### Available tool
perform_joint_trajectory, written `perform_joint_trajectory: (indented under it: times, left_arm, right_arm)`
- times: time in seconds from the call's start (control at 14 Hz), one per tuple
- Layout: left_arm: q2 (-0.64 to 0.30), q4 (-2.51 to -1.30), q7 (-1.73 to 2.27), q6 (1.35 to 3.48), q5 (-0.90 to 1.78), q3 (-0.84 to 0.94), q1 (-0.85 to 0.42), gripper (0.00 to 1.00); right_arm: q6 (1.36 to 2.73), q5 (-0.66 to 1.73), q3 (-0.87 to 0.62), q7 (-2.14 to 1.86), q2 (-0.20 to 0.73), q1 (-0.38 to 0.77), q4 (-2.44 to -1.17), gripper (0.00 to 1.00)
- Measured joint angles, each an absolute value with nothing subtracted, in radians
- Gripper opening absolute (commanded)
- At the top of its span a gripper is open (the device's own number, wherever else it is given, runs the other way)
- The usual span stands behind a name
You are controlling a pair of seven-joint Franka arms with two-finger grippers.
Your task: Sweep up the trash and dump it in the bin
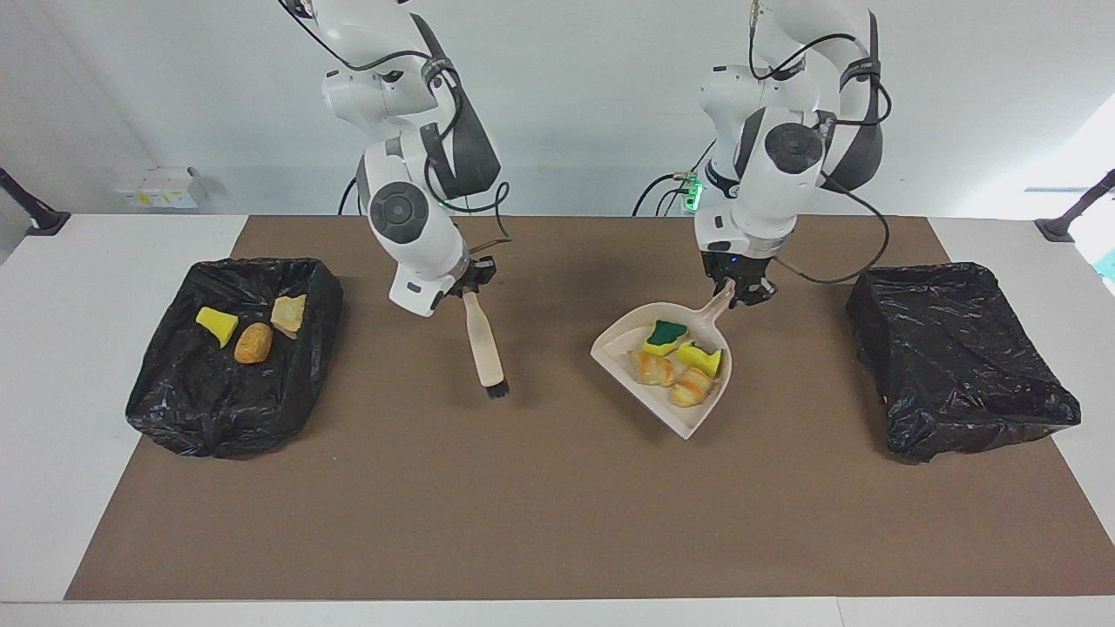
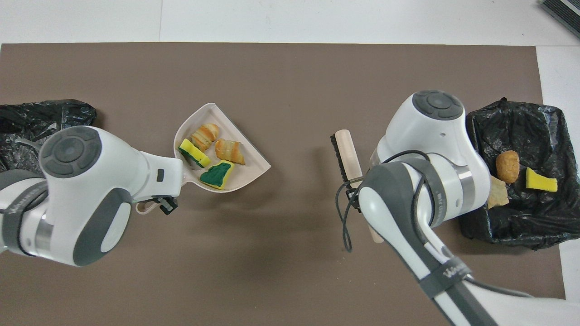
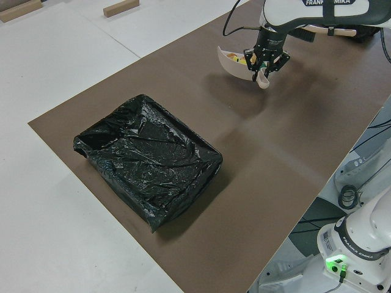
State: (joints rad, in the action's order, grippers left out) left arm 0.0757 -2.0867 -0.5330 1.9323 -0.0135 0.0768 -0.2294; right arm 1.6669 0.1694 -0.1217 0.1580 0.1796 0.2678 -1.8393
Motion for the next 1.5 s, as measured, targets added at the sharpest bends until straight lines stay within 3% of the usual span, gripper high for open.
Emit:
perform_joint_trajectory:
  times: [0.21, 0.43, 0.71, 0.78, 0.93, 1.28, 1.5]
  left_arm:
    - [0.099, -2.025, -0.62, 1.856, -0.014, 0.061, -0.13, 0.0]
    - [0.096, -1.937, -0.8, 1.767, -0.014, 0.054, 0.052, 0.0]
    - [0.08, -1.88, -1.015, 1.745, -0.017, 0.049, 0.277, 0.0]
    - [0.072, -1.868, -1.067, 1.745, -0.025, 0.05, 0.327, 0.0]
    - [0.055, -1.849, -1.148, 1.743, -0.085, 0.049, 0.409, 0.0]
    - [-0.082, -1.689, -1.398, 1.739, -0.244, 0.048, 0.579, 0.0]
    - [-0.139, -1.621, -1.436, 1.739, -0.4, 0.064, 0.582, 0.0]
  right_arm:
    - [1.721, 0.171, -0.127, 0.352, 0.129, 0.397, -1.92, 0.0]
    - [1.822, 0.187, -0.131, 0.505, 0.074, 0.509, -2.045, 0.0]
    - [1.996, 0.213, -0.134, 0.704, 0.107, 0.687, -2.103, 0.0]
    - [2.014, 0.213, -0.134, 0.709, 0.126, 0.706, -2.105, 0.11]
    - [2.019, 0.213, -0.132, 0.709, 0.15, 0.711, -2.105, 1.0]
    - [1.954, 0.213, -0.123, 0.708, 0.149, 0.701, -2.051, 1.0]
    - [1.839, 0.207, -0.117, 0.679, 0.134, 0.66, -1.965, 1.0]
